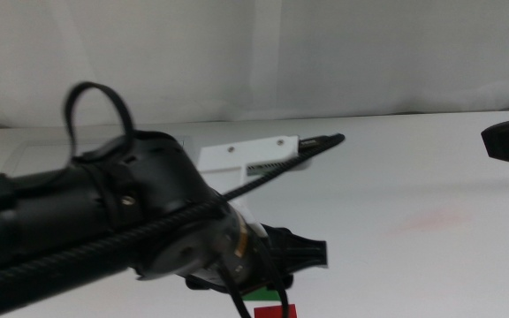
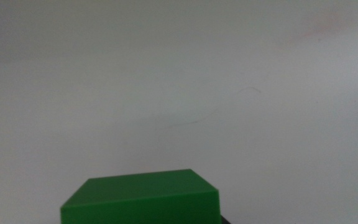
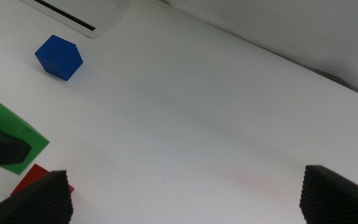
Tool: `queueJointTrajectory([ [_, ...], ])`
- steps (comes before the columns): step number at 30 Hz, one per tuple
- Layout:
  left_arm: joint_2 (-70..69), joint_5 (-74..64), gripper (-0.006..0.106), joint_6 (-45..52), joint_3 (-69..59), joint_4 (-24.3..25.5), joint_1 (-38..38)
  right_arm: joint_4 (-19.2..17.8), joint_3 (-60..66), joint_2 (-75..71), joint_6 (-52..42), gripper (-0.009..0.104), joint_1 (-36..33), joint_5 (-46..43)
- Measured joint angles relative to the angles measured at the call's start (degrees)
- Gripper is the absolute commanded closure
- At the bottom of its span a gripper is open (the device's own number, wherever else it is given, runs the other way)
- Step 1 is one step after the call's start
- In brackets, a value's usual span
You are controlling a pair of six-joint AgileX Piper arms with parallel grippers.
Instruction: Stack red cubes first, then green, then blue cubes in a specific spot.
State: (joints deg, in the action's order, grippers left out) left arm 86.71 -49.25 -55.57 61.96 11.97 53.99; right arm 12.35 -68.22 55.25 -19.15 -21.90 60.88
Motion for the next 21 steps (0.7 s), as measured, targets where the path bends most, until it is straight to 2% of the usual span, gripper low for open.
queueJointTrajectory([
  [21,8.8,-2.6,0.103,-9.1,3.6,0.0,3.4,0.0,0.0,0.0,0.0,-0.007,0.0,-1.9],
])
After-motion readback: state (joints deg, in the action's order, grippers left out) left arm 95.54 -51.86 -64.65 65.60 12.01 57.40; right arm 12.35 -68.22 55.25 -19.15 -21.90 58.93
